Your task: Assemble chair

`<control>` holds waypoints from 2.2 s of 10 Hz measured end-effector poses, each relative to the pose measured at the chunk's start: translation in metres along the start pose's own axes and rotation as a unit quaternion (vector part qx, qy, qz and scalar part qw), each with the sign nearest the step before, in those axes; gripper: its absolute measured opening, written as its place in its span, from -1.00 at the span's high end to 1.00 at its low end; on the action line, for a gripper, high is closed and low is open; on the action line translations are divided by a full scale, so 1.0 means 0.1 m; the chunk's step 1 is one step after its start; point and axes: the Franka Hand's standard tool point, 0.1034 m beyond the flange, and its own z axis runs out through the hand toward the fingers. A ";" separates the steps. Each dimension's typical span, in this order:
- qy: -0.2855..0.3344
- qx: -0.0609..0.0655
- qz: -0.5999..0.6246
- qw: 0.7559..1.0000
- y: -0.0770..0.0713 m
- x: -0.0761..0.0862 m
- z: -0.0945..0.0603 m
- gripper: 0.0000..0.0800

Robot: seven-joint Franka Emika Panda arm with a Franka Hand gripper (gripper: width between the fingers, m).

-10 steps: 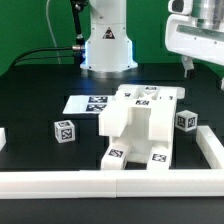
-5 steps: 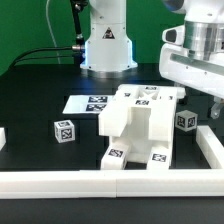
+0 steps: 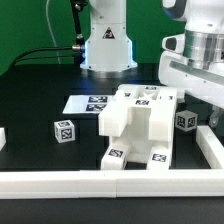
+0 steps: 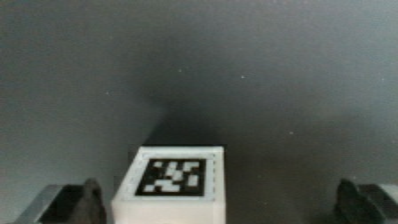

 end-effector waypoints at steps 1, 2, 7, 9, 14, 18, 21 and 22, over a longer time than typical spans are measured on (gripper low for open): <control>0.000 -0.001 0.000 1.000 0.00 0.00 0.01 -0.62; -0.002 0.000 0.003 1.000 0.01 0.00 0.01 -0.53; -0.002 0.000 -0.003 1.000 0.00 0.00 0.01 0.30; -0.016 0.015 0.005 1.000 -0.09 -0.15 -0.19 0.30; -0.062 0.075 -0.035 0.995 0.22 -0.29 -1.12 0.30; -0.069 0.122 -0.096 0.985 0.55 0.61 -1.43 0.30; -0.070 0.104 -0.102 0.987 0.53 0.61 -1.17 0.30; -0.068 0.099 -0.105 0.987 0.53 0.63 -1.12 0.30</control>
Offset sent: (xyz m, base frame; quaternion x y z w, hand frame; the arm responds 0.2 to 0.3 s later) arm 0.0000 0.0000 0.0000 0.0000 0.0000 0.0000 1.0000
